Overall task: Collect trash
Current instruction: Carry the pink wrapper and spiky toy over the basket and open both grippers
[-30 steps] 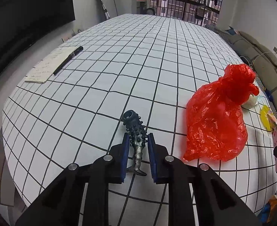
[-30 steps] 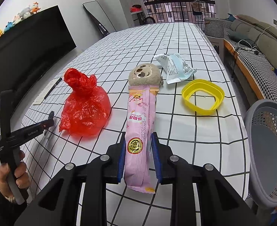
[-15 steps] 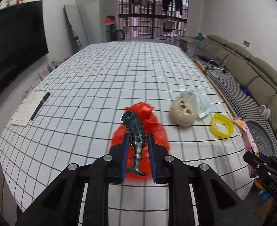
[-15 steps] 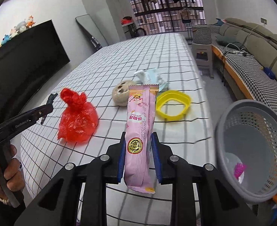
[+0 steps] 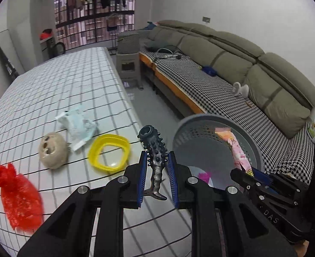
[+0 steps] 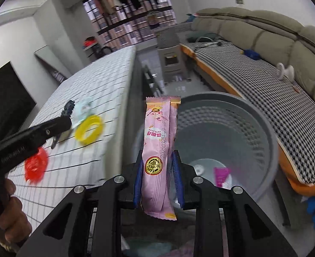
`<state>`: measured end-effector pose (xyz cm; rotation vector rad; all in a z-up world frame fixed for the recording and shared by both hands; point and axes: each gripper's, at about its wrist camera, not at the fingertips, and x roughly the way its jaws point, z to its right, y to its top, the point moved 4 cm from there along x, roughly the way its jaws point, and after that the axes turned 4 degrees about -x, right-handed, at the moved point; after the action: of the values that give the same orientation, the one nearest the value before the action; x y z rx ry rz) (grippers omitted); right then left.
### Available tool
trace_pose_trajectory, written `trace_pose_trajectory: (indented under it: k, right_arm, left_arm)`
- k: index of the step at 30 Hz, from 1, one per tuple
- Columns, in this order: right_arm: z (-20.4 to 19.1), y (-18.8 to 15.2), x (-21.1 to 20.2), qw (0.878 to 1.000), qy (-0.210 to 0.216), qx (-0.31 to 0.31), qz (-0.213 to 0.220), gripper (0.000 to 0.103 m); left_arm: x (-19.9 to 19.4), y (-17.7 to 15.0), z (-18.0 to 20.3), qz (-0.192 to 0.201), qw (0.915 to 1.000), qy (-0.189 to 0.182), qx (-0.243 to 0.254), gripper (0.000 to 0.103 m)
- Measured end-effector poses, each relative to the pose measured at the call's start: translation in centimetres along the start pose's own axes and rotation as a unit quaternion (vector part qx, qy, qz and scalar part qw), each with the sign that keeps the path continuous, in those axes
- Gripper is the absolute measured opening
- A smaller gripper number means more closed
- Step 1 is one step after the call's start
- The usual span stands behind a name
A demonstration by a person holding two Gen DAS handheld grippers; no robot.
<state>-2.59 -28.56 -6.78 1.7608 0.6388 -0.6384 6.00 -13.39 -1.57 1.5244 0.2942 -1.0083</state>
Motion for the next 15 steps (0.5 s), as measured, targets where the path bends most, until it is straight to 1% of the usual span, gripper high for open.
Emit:
trace_pose_trajectory:
  k: [3,7,13,15]
  right_arm:
    - [2.6,0.0,0.1,1.000,-0.017,0.012,-0.002,0.025]
    - [5.2,-0.2,0.9,0.999,-0.027,0.027,-0.012,0.025]
    - [7.2,-0.5,2.0,0.999,-0.030,0.040,-0.023,0.025]
    - [7.5,-0.6,2.1,0.998,-0.030,0.042,-0.021,0.029]
  left_arm:
    - [2.8,-0.1,3.2,-0.018,0.9995,-0.008,0.022,0.020]
    - [5.7,-0.8,5.8,-0.049,0.9981,-0.015,0.034,0.020]
    - [8.0,-1.3,6.8,-0.070,0.9970,-0.013,0.029,0.021]
    - [8.4,-1.4,6.8,-0.073,0.9969,-0.008,0.029,0.021]
